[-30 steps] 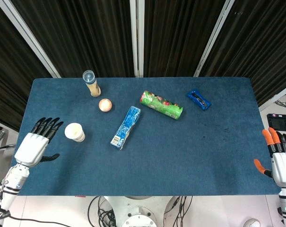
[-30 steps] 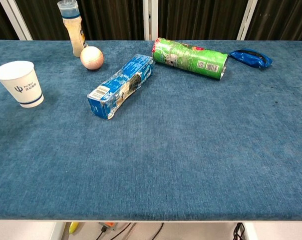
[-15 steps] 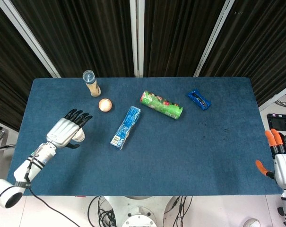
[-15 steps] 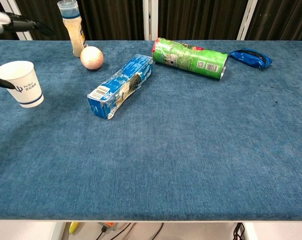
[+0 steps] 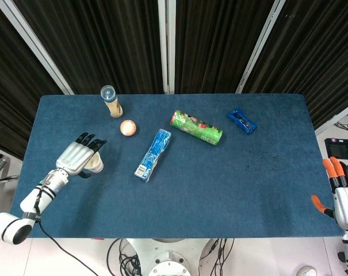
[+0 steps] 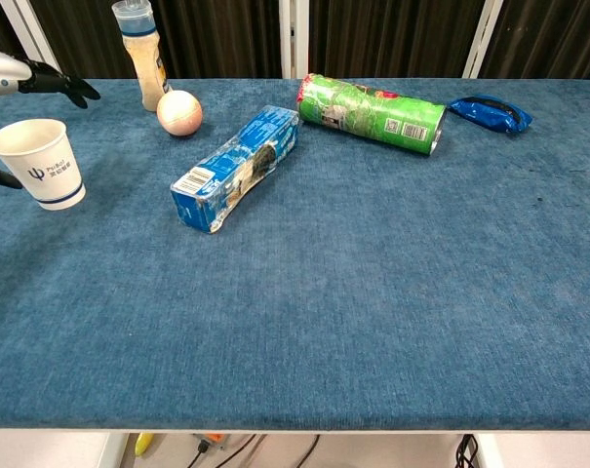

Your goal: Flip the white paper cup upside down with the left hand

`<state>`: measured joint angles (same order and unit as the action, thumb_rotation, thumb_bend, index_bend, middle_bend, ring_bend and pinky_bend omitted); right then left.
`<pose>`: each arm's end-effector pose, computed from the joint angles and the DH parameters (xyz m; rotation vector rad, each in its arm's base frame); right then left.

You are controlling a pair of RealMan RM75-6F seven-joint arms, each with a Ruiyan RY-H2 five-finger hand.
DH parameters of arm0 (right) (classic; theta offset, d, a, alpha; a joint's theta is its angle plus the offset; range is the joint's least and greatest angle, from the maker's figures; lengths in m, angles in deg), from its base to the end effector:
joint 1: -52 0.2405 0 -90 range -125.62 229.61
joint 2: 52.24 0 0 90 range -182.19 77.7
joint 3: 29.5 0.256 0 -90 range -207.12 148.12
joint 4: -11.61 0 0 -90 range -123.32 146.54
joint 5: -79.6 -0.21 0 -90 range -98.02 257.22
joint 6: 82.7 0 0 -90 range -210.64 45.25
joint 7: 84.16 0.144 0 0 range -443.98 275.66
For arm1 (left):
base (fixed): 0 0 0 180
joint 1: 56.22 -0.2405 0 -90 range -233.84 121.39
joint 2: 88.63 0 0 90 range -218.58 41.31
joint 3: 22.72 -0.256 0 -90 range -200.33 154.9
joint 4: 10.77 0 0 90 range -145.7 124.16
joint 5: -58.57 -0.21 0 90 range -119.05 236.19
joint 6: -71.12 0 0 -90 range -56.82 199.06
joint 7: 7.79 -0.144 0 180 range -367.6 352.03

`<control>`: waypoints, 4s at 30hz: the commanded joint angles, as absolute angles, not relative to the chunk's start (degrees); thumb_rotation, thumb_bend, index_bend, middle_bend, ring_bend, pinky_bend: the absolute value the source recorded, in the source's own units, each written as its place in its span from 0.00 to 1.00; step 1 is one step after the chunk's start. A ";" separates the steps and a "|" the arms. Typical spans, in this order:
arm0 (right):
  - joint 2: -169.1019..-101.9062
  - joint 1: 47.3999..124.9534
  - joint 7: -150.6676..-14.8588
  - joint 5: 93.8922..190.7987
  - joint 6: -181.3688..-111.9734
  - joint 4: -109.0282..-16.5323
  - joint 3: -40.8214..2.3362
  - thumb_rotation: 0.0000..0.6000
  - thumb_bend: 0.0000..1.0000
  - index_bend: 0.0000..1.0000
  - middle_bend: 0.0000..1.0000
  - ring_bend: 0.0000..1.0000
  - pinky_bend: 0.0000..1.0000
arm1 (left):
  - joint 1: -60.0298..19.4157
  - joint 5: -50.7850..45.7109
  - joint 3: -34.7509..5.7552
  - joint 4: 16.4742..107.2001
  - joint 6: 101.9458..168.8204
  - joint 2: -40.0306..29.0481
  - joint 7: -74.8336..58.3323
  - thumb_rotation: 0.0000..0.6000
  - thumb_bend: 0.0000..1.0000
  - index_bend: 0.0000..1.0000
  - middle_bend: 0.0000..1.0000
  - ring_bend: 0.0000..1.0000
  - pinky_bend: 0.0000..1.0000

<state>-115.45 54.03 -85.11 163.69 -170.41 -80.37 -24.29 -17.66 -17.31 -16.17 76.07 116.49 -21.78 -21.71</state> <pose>-0.3203 -0.1736 0.1787 1.2919 -0.8513 0.8806 -0.2218 0.3482 0.0856 -1.9992 -0.7231 -0.6110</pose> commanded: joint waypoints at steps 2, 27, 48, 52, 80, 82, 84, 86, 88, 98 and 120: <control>-115.64 54.09 -85.26 163.00 -169.97 -80.53 -24.16 1.00 0.18 0.00 0.00 0.00 0.00 | -17.30 -15.41 -16.69 76.24 115.91 -21.84 -22.98 1.00 0.10 0.11 0.18 0.00 0.03; -114.93 54.16 -84.91 161.82 -168.64 -81.80 -24.07 1.00 0.19 0.00 0.00 0.00 0.00 | -16.64 -15.73 -17.16 75.30 120.98 -20.03 -22.91 1.00 0.22 0.41 0.37 0.03 0.05; -114.69 54.40 -82.56 161.87 -167.54 -81.99 -24.36 1.00 0.19 0.00 0.00 0.00 0.00 | -21.43 -28.17 -19.25 47.08 131.83 -1.39 32.82 1.00 0.22 0.41 0.37 0.05 0.08; -114.91 54.57 -82.50 161.80 -167.06 -81.75 -24.47 1.00 0.19 0.00 0.00 0.00 0.00 | -22.09 -28.59 -20.25 43.43 132.10 0.41 36.97 1.00 0.22 0.40 0.37 0.05 0.08; -115.26 54.72 -82.56 161.41 -166.72 -81.36 -24.41 1.00 0.19 0.00 0.00 0.00 0.00 | -18.57 -33.96 -21.33 49.54 135.36 -5.50 11.22 1.00 0.21 0.13 0.18 0.00 0.05; -115.29 54.73 -82.53 161.44 -166.72 -81.32 -24.42 1.00 0.19 0.00 0.00 0.00 0.00 | -17.16 -33.18 -20.57 53.88 132.85 -7.47 2.63 1.00 0.21 0.13 0.18 0.00 0.05; -115.28 54.72 -82.45 161.46 -166.74 -81.28 -24.42 1.00 0.19 0.00 0.00 0.00 0.00 | -16.06 -31.88 -19.76 57.33 130.51 -8.65 -3.69 1.00 0.21 0.13 0.18 0.00 0.05; -115.31 54.70 -82.30 161.39 -166.73 -81.18 -24.42 1.00 0.19 0.00 0.00 0.00 0.00 | -14.90 -29.40 -18.88 60.63 127.05 -9.52 -9.86 1.00 0.21 0.13 0.19 0.00 0.05; -115.27 54.67 -82.10 161.26 -166.69 -81.05 -24.39 1.00 0.19 0.00 0.00 0.00 0.00 | -13.74 -25.78 -17.93 62.79 123.17 -9.97 -16.90 1.00 0.21 0.16 0.22 0.00 0.05; -115.03 54.69 -81.06 160.33 -166.14 -80.29 -24.08 1.00 0.19 0.00 0.00 0.00 0.00 | -11.00 -12.25 -16.74 66.45 117.10 -8.77 -40.33 1.00 0.21 0.30 0.32 0.00 0.04; -115.39 55.29 -81.27 159.37 -164.55 -80.06 -24.03 1.00 0.19 0.00 0.00 0.00 0.00 | -16.32 -16.73 -12.85 68.72 128.87 -7.72 -6.95 1.00 0.22 0.42 0.42 0.09 0.06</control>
<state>-115.38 55.29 -81.27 159.38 -164.54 -80.06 -24.04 -13.43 -13.90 -14.46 69.00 125.27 -8.32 -21.67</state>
